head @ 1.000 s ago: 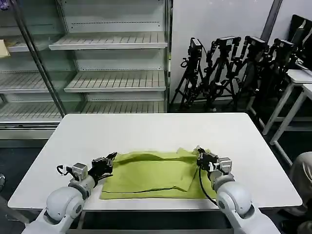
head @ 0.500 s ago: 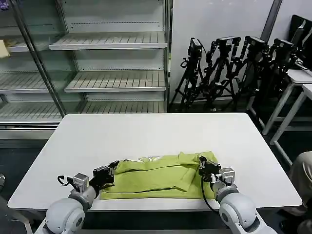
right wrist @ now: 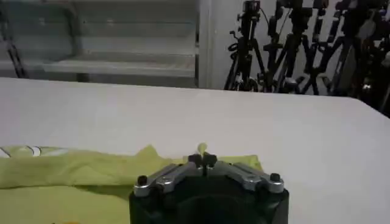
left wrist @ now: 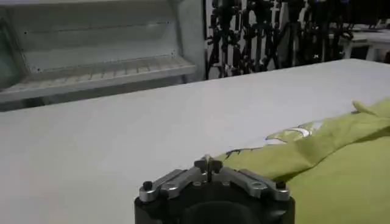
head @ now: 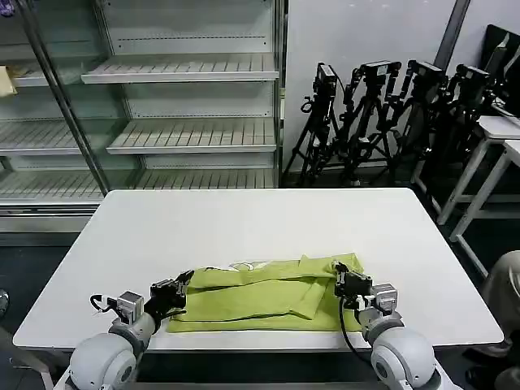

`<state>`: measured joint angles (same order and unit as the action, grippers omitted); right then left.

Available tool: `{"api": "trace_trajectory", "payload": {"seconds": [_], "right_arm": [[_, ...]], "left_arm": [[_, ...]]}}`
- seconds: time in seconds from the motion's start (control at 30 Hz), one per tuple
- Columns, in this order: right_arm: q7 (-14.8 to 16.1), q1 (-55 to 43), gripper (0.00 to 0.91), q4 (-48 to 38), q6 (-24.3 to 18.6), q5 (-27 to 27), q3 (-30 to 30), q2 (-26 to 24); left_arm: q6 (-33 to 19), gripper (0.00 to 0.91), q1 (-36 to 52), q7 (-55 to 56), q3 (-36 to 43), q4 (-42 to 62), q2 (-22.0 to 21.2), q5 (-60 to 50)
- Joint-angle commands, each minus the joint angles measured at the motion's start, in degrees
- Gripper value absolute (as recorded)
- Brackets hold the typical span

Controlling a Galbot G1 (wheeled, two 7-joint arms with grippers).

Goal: Fold and organize the clothes.

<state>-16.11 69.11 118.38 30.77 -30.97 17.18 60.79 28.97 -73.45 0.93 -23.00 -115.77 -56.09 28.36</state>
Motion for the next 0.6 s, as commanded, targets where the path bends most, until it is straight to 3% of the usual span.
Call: {"api": "trace_trajectory", "payload": {"seconds": [0.03, 0.6], "right_arm": [[0.1, 1.2, 0.0, 0.8, 0.0, -0.2, 0.8, -0.2], [0.7, 2.6, 0.0, 0.6, 0.2, 1.5, 0.7, 0.0]], "left_arm": [[0.2, 0.02, -1.0, 0.0, -0.2, -0.7, 0.5, -0.3], [0.5, 0.03, -2.6, -0.1, -0.6, -2.1, 1.6, 0.0]]}}
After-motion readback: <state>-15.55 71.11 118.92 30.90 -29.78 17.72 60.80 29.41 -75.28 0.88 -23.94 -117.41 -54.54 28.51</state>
